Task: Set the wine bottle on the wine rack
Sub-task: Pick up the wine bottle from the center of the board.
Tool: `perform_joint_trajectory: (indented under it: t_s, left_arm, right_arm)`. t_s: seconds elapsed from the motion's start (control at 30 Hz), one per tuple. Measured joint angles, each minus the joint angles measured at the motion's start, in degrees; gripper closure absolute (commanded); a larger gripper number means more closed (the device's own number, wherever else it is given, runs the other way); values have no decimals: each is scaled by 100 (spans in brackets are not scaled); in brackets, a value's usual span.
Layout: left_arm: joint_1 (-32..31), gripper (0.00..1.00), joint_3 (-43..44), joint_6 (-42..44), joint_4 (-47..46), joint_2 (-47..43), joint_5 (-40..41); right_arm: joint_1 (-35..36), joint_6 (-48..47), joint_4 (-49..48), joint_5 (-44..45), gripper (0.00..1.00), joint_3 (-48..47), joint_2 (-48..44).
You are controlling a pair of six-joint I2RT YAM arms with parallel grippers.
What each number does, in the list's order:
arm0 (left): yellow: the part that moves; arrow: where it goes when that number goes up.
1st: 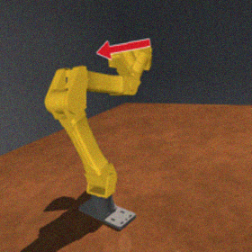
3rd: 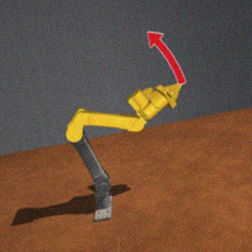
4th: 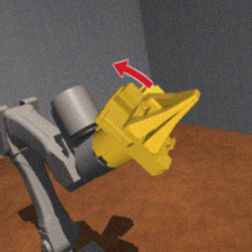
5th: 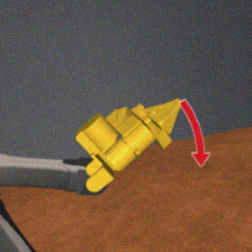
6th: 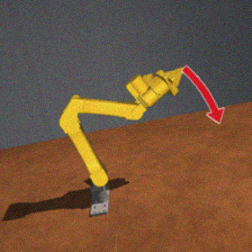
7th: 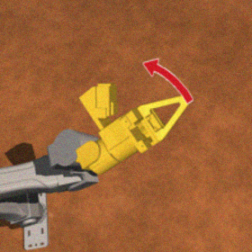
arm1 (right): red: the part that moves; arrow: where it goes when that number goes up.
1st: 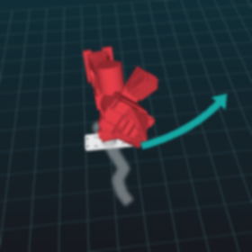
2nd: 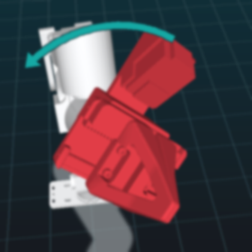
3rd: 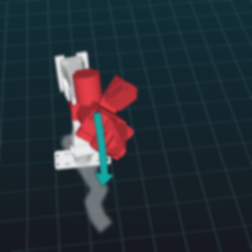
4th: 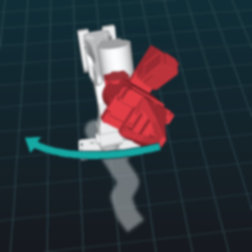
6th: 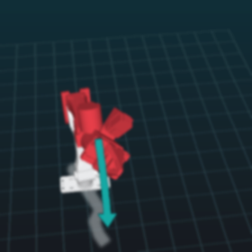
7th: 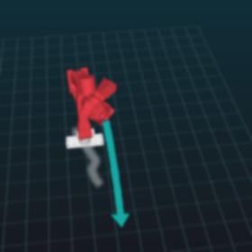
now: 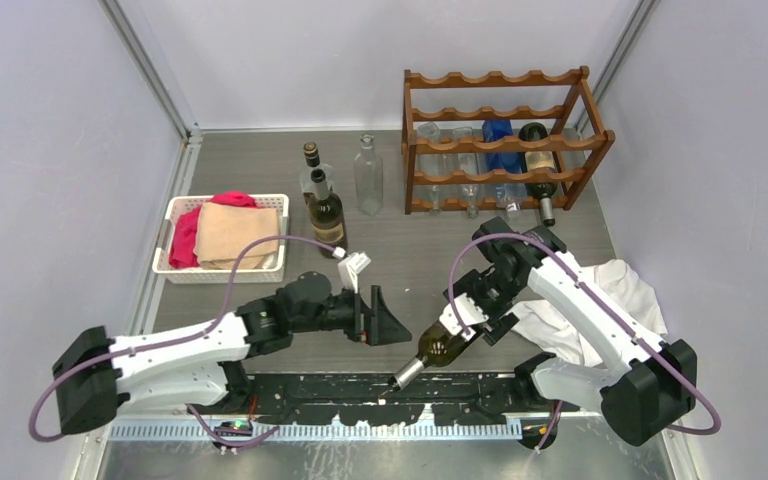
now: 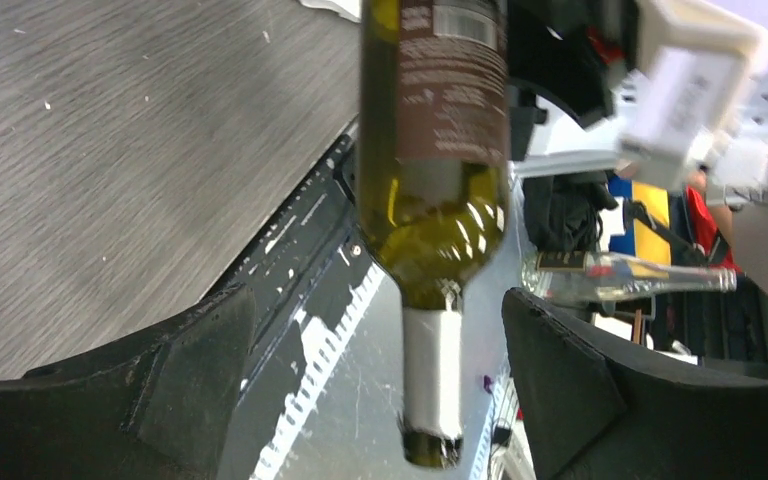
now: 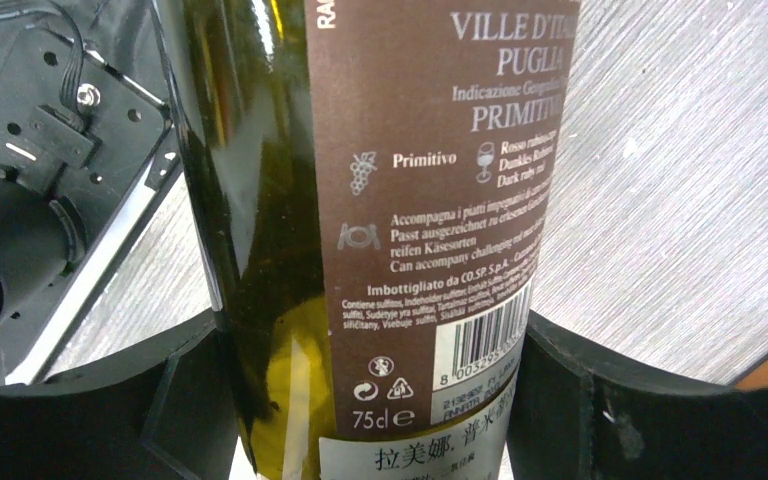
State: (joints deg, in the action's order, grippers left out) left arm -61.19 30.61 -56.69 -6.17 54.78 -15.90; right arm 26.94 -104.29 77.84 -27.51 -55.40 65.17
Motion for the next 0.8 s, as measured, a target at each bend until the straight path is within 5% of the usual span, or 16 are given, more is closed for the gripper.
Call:
perform_joint_trajectory:
  t_s: [0.53, 0.8]
  left_arm:
    - [-1054, 8, 85, -1054, -3040, 2741, 828]
    - [-1084, 21, 629, -1410, -3783, 3716, 680]
  right_arm:
    - [385, -365, -190, 341, 99, 223, 7]
    - [461, -433, -153, 348, 98, 240, -92]
